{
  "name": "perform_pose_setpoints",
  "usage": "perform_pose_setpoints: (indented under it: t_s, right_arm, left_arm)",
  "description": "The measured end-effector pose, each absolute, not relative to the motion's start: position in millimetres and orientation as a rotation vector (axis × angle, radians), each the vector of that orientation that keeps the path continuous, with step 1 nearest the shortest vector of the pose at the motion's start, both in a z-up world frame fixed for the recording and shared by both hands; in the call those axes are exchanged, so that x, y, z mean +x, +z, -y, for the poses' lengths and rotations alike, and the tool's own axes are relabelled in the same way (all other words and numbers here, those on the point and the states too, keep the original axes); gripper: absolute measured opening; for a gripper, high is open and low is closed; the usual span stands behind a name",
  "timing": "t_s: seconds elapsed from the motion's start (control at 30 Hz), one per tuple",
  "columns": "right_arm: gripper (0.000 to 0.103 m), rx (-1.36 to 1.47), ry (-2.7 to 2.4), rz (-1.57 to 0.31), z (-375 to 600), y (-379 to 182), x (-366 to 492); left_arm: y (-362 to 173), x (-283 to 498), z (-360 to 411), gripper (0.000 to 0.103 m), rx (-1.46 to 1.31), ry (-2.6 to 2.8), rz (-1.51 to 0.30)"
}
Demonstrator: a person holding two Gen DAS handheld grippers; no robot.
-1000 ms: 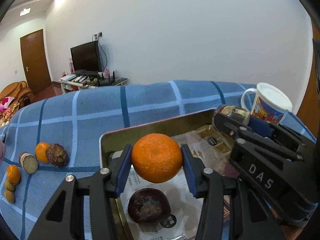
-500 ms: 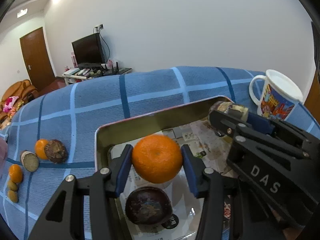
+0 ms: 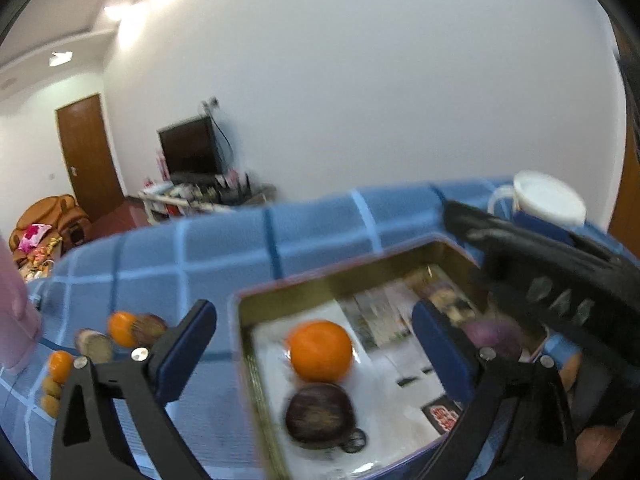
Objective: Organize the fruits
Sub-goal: 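Release the orange and taro into the tin, opening both tools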
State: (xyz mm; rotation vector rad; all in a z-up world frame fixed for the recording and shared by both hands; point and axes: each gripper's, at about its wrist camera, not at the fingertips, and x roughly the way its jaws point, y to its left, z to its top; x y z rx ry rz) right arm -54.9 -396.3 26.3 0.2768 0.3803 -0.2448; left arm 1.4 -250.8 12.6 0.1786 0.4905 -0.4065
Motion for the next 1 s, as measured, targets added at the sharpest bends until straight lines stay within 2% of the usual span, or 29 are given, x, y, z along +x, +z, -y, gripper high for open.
perform_pose_setpoints:
  t_s: [0.1,0.27,0.6,1.0]
  right_arm:
    - [0.084,0.304,-0.323,-0.273,403,38,-76]
    - [0.088,0.351,-0.416,-0.166,413,46,-100]
    - [0.089,0.342,-0.463,-0.194,408,38,-101]
    - [0.089,0.333,-0.479,-0.227,395,29,-107]
  left_arm:
    - [25,4,224,0.103,0.132,-0.341,-0.447]
    - [23,14,191,0.103,0.12,-0.229,-0.443]
    - [9,18,152,0.103,0.088,-0.117,-0.475]
    - [0,9,164,0.103,0.173,-0.155,-0.463]
